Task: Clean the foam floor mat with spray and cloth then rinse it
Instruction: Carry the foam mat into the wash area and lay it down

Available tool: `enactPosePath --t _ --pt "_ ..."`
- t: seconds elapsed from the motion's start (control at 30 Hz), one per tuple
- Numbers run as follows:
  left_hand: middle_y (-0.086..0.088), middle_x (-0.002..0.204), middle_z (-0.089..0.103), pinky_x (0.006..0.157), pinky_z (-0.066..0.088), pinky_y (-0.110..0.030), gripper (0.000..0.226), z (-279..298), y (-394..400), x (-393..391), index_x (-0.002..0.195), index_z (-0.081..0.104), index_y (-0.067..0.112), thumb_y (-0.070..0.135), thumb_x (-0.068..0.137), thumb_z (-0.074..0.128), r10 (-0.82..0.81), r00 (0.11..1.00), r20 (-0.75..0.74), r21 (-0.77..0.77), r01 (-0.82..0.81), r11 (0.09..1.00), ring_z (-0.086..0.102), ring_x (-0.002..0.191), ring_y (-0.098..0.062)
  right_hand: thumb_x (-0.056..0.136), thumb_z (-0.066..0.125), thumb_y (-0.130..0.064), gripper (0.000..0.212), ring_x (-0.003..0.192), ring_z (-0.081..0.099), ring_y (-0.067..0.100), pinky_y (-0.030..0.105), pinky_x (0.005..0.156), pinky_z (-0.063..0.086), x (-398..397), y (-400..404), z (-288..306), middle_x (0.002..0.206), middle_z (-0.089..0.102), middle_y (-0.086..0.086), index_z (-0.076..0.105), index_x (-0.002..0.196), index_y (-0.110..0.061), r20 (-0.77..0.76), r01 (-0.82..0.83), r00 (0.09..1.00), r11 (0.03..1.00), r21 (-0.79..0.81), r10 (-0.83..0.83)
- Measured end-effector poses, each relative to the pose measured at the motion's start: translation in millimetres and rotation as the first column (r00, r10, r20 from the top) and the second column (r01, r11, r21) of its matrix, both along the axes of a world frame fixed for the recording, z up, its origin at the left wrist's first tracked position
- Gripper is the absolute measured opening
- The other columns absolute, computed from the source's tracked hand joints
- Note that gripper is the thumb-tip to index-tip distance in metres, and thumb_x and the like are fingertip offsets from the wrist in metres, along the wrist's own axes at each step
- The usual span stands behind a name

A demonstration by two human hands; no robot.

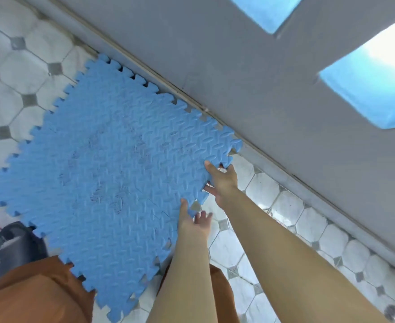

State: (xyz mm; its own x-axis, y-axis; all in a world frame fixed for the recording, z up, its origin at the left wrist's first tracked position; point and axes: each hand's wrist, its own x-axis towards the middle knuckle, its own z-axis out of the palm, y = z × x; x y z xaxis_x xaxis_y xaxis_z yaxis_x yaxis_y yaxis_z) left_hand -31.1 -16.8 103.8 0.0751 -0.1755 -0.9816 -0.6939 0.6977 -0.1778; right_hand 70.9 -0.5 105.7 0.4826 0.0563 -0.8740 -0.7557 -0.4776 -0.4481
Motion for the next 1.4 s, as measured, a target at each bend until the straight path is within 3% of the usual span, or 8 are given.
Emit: enactPosePath --t 0.1,0.2,0.43,0.57,0.67,0.87,1.13,1.4 --pt "-0.01 0.099 0.062 0.053 0.059 -0.029 0.052 38.3 7.5 -19.9 0.126 0.057 0.009 0.009 0.078 0.075 0.125 0.992 0.001 0.091 -0.125 0.988 0.062 0.083 -0.019 0.087 0.073 -0.021 0.026 0.088 0.072 0.022 0.042 0.071 0.061 -8.6 -0.8 38.2 0.1 0.07 0.003 0.049 0.098 -0.02 -0.022 0.024 0.999 0.999 0.039 -0.023" --pt "-0.013 0.119 0.06 0.059 0.06 -0.027 0.045 75.1 8.0 -37.1 0.127 0.056 0.006 0.008 0.083 0.069 0.088 0.996 -0.008 0.123 -0.086 0.989 0.063 0.093 -0.021 0.087 0.072 -0.017 0.024 0.094 0.07 0.022 0.042 0.068 0.061 -19.6 -1.1 75.6 0.107 0.069 0.004 0.051 0.097 -0.023 -0.062 0.053 0.997 0.996 0.071 -0.048" --pt "-0.007 0.104 0.063 0.067 0.056 -0.032 0.005 202.9 15.8 -75.3 0.095 0.061 0.008 0.009 0.092 0.058 -0.159 0.987 -0.03 0.21 0.162 0.964 0.06 0.099 -0.017 0.077 0.077 0.001 0.033 0.084 0.07 0.021 0.046 0.077 0.06 -45.1 -16.1 192.8 0.097 0.072 0.004 0.061 0.1 -0.017 -0.137 0.102 0.986 0.992 0.078 -0.091" --pt "-0.009 0.099 0.061 0.059 0.058 -0.03 0.004 264.9 12.4 -91.2 0.094 0.06 0.006 0.008 0.092 0.058 -0.185 0.982 -0.047 0.18 0.191 0.965 0.061 0.086 -0.017 0.074 0.079 0.002 0.033 0.084 0.072 0.022 0.045 0.075 0.061 -57.4 -29.9 249.2 0.096 0.073 0.007 0.062 0.095 -0.016 -0.111 0.085 0.991 0.994 0.067 -0.077" --pt "-0.012 0.104 0.058 0.076 0.058 -0.03 0.018 292.7 3.6 -93.4 0.109 0.058 0.005 0.008 0.091 0.06 -0.208 0.977 -0.042 0.161 0.212 0.964 0.059 0.087 -0.019 0.073 0.079 0.003 0.036 0.086 0.071 0.025 0.045 0.075 0.06 -58.7 -41.9 277.2 0.099 0.073 0.01 0.06 0.099 -0.014 -0.082 0.115 0.991 0.992 0.057 -0.11" --pt "-0.015 0.133 0.051 0.092 0.047 -0.035 0.041 318.1 -26.1 -73.1 0.128 0.051 0.0 0.001 0.089 0.061 -0.339 0.934 -0.113 0.172 0.355 0.919 0.052 0.117 -0.024 0.075 0.076 0.002 0.035 0.079 0.07 0.025 0.043 0.063 0.061 -43.3 -87.1 310.9 0.095 0.071 0.008 0.059 0.101 -0.014 -0.056 0.191 0.979 0.981 -0.044 -0.194" --pt "-0.018 0.141 0.044 0.107 0.039 -0.04 0.013 361.8 -33.0 -42.8 0.09 0.054 0.0 -0.012 0.086 0.057 -0.609 0.784 -0.12 0.16 0.62 0.768 0.043 0.131 -0.03 0.078 0.072 0.005 0.042 0.085 0.071 0.027 0.041 0.069 0.061 -46.0 -153.3 353.6 0.098 0.072 0.01 0.06 0.116 -0.007 -0.137 0.487 0.861 0.872 -0.05 -0.489" --pt "-0.02 0.141 0.044 0.089 0.046 -0.036 0.043 386.4 -24.7 -25.4 0.125 0.049 -0.003 -0.013 0.084 0.059 -0.809 0.581 -0.091 0.243 0.8 0.548 0.049 0.123 -0.028 0.081 0.071 0.003 0.048 0.1 0.069 0.03 0.03 0.049 0.057 -63.5 -176.2 386.2 0.116 0.07 0.014 0.057 0.127 -0.006 -0.212 0.738 0.66 0.675 0.0 -0.721"
